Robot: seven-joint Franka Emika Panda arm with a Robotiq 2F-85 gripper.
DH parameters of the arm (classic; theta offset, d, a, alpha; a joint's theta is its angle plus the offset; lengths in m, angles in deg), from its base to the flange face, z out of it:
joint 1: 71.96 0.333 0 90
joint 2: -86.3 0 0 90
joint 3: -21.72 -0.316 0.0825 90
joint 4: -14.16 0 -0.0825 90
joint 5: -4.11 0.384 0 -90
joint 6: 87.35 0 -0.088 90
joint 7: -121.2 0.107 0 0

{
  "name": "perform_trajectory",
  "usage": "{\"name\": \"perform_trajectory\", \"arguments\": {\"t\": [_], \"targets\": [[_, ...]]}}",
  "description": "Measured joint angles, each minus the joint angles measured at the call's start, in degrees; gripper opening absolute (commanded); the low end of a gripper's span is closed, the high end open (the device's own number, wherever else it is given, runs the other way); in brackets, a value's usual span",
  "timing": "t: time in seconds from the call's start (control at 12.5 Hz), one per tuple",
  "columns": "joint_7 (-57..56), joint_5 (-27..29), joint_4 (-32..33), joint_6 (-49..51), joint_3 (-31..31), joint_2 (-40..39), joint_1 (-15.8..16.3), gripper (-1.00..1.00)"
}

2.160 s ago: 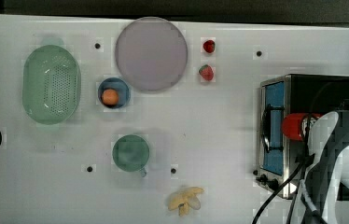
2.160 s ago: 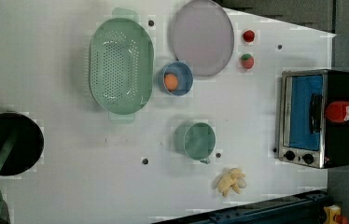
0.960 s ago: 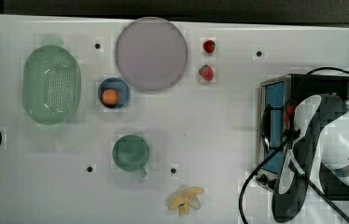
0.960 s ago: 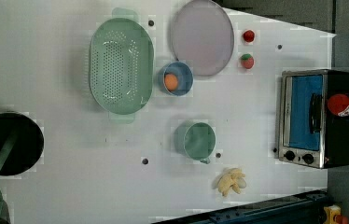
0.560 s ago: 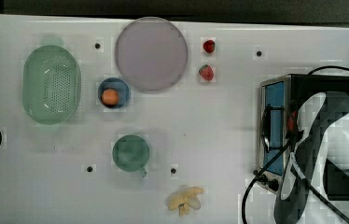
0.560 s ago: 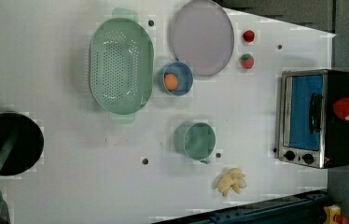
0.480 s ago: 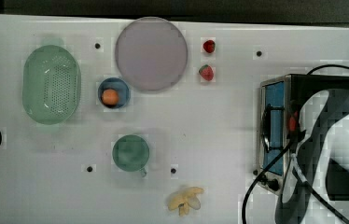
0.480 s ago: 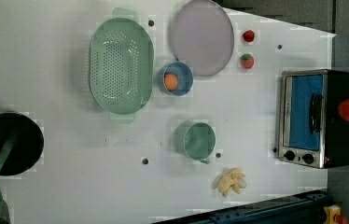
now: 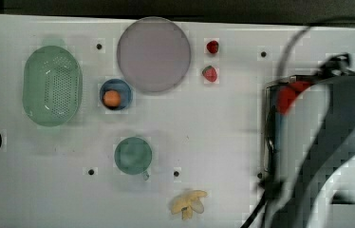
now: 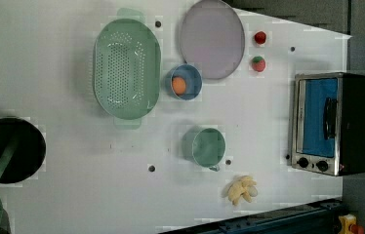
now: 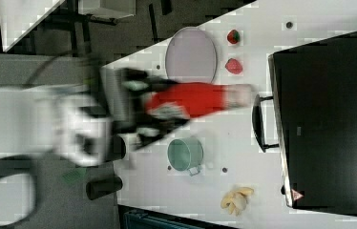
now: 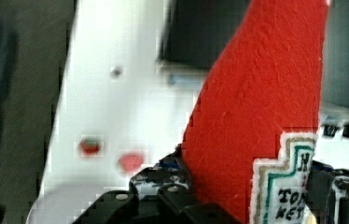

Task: Pick Ketchup from oven and place it on table.

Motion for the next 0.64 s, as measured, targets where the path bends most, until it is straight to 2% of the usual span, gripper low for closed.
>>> {"name": "perform_trajectory", "arguments": {"t": [0.16, 0.32, 0.48, 0.64], "targets": [[-0.01, 2.0, -1.57, 3.34, -4.48, 3.92, 3.28, 0.26], [0.11, 2.64, -3.25, 4.99, -10.26, 3.87, 6.01, 0.27], [0.15, 1.91, -0.67, 5.1, -15.36, 2.61, 8.46, 0.26], [0.19, -0.1, 5.04, 5.34, -19.36, 0.99, 10.32, 0.27]]}}
